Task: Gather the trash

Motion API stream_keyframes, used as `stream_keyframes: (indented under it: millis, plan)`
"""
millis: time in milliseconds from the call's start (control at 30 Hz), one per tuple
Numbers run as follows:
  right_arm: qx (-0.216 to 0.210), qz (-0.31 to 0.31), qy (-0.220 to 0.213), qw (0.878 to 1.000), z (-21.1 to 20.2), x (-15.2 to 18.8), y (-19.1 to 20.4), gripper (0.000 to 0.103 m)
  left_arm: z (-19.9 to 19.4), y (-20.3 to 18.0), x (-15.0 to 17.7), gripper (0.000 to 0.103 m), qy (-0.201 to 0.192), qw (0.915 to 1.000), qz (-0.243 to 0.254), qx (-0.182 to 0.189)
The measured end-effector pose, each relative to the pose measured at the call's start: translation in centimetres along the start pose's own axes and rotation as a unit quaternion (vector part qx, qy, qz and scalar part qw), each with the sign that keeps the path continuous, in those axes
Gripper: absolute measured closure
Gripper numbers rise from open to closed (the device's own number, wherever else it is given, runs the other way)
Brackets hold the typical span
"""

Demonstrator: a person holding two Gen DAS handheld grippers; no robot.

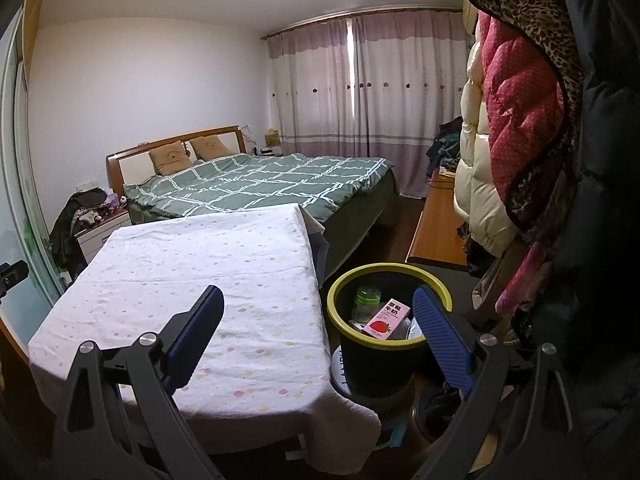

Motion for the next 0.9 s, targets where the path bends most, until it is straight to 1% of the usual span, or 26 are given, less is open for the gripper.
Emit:
stream_keyframes:
  millis: [900]
  plan:
    - [-0.004, 0.007, 0.003, 1.0, 0.28, 0.08, -0.37, 0.012, 0.4, -0.52, 0.16, 0.005, 0.007, 0.9999, 0.005, 0.007]
Point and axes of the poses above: each gripper's, at about its wrist camera, not at the fingertips, and z roughly the way its jaws point, y to its left, x to its underside, the point moved 4 cm from there along z, roughly the way its jaws point, and after that the axes turned 1 degree about z, right-handed, at the moved point
